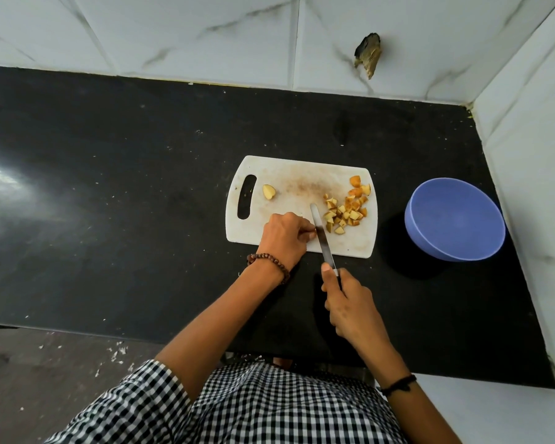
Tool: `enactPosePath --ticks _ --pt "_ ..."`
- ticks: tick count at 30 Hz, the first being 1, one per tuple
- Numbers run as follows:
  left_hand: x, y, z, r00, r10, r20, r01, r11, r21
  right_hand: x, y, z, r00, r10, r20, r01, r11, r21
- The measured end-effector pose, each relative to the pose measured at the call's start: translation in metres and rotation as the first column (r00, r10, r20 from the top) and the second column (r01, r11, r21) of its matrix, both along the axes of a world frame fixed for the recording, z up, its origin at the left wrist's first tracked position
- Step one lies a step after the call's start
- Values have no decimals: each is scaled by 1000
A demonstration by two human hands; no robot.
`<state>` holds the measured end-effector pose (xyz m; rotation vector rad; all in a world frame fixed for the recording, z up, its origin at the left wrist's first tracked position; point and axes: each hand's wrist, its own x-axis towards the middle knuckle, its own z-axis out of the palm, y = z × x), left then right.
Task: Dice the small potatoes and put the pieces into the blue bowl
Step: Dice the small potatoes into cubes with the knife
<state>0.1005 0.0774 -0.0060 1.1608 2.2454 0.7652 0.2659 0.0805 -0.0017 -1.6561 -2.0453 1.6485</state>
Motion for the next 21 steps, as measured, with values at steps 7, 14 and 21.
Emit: enactPosePath --ticks 7,14,21 --pt "2 3 0 997 -46 -67 45 999 -22 -10 2 2 999 44 29 -43 998 -35" --pt "2 2 -3 998 60 5 -60 998 26 -23 14 12 983 152 106 -148 988 -49" --pt "1 7 -4 994 107 18 -107 994 20 6 -2 8 950 225 217 -235 972 21"
